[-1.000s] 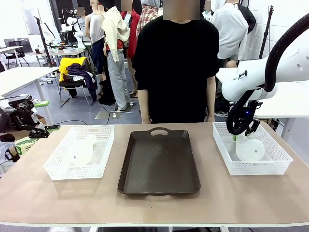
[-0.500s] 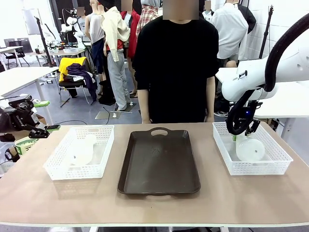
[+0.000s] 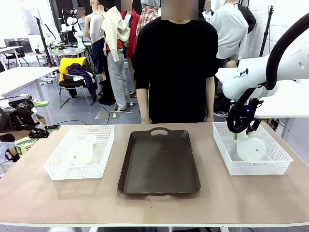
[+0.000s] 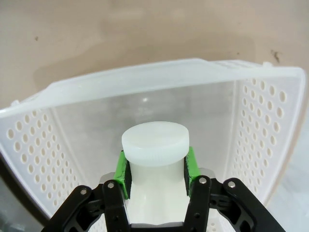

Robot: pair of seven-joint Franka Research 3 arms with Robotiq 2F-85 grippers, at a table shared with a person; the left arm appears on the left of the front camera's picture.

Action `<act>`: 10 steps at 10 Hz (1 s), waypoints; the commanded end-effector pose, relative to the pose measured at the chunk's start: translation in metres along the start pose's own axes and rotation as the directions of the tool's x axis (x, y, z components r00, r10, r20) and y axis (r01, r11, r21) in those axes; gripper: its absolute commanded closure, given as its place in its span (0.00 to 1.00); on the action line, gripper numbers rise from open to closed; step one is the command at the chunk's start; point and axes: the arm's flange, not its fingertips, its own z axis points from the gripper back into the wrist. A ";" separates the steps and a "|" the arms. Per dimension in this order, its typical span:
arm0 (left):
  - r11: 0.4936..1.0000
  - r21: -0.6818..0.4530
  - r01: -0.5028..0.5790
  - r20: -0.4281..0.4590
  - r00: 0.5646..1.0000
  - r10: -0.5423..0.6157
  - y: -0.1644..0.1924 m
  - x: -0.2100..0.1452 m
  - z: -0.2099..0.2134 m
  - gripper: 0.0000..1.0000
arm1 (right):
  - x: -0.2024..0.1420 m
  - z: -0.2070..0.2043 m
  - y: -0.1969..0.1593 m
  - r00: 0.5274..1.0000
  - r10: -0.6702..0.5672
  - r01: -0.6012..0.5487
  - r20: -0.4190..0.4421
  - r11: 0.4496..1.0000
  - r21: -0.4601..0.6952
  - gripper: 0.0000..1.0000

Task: Prepare the laboratory tools.
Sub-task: While moving the picked Big flask to the Handle tray indicated by the person, stop as directed by the person.

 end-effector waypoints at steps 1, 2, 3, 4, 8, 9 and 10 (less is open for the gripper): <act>1.000 -0.001 0.007 0.001 1.000 -0.007 -0.002 0.000 0.001 0.00 | -0.007 0.045 -0.011 1.000 -0.031 0.031 0.003 0.999 -0.025 1.00; 1.000 -0.001 0.007 0.001 1.000 -0.007 -0.002 0.000 0.001 0.00 | -0.013 0.066 -0.018 0.999 -0.032 0.032 0.010 0.999 -0.018 1.00; 1.000 -0.001 0.007 0.001 1.000 -0.007 -0.002 0.000 0.001 0.00 | -0.018 0.084 -0.025 1.000 -0.025 0.025 -0.011 1.000 0.001 1.00; 1.000 -0.001 0.007 0.001 1.000 -0.007 -0.002 0.000 0.001 0.00 | -0.025 0.100 -0.033 0.999 -0.008 0.009 -0.053 1.000 0.021 1.00; 1.000 -0.001 0.007 0.001 1.000 -0.007 -0.002 0.000 0.001 0.00 | -0.034 0.109 -0.036 0.999 -0.021 0.020 -0.025 1.000 -0.009 1.00; 1.000 -0.001 0.007 0.001 1.000 -0.007 -0.002 0.000 0.001 0.00 | -0.034 0.109 -0.036 0.999 -0.021 0.020 -0.025 1.000 -0.009 1.00; 1.000 -0.001 0.007 0.001 1.000 -0.007 -0.002 0.000 0.001 0.00 | -0.034 0.109 -0.036 0.999 -0.021 0.020 -0.025 1.000 -0.009 1.00</act>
